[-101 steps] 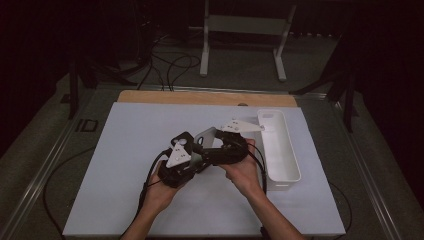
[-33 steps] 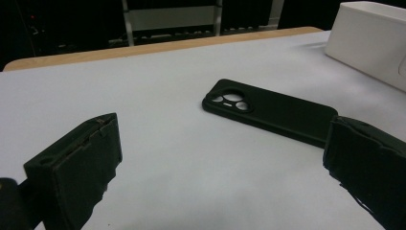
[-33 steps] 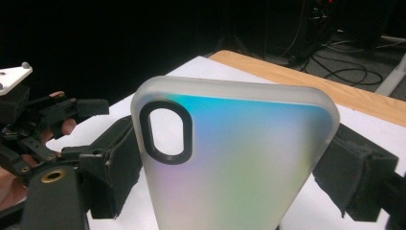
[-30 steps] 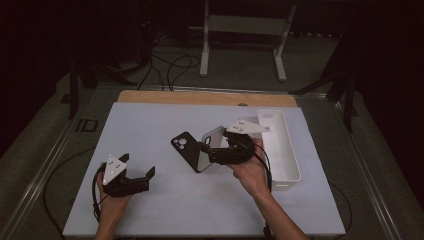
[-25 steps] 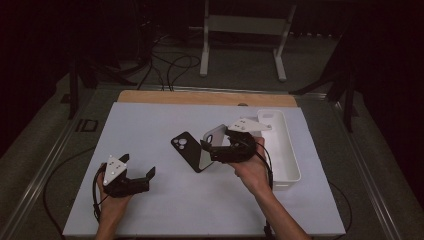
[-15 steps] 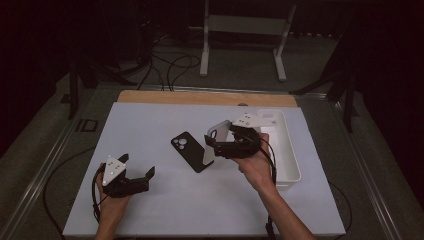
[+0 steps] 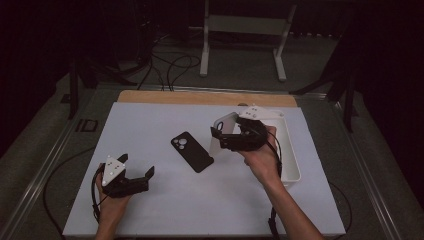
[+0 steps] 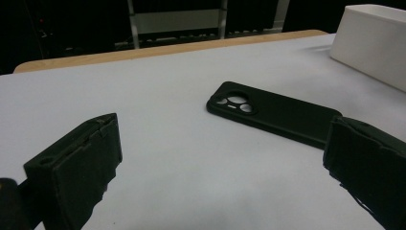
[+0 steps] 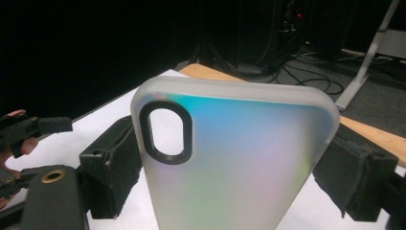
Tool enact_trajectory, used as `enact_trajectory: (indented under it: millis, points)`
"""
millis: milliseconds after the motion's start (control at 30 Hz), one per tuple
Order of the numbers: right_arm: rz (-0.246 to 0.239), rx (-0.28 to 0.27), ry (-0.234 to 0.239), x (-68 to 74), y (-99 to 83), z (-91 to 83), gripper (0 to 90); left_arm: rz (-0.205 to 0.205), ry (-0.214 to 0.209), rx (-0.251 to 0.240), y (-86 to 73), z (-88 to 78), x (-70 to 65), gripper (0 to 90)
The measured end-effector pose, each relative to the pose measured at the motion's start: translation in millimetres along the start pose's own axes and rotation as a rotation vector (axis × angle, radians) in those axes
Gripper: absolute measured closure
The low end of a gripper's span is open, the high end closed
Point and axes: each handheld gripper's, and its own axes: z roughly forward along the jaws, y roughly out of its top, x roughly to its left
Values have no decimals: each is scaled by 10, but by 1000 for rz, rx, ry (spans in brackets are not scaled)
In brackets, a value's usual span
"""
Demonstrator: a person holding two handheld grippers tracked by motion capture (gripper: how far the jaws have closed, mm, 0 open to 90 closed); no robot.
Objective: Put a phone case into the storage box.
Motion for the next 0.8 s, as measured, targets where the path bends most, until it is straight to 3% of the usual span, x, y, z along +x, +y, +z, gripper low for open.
enact_trajectory:
  millis: [800]
  points:
    - [1,-19,-94,-284,205,-154,168,11,8,10,-2,2,-13,3]
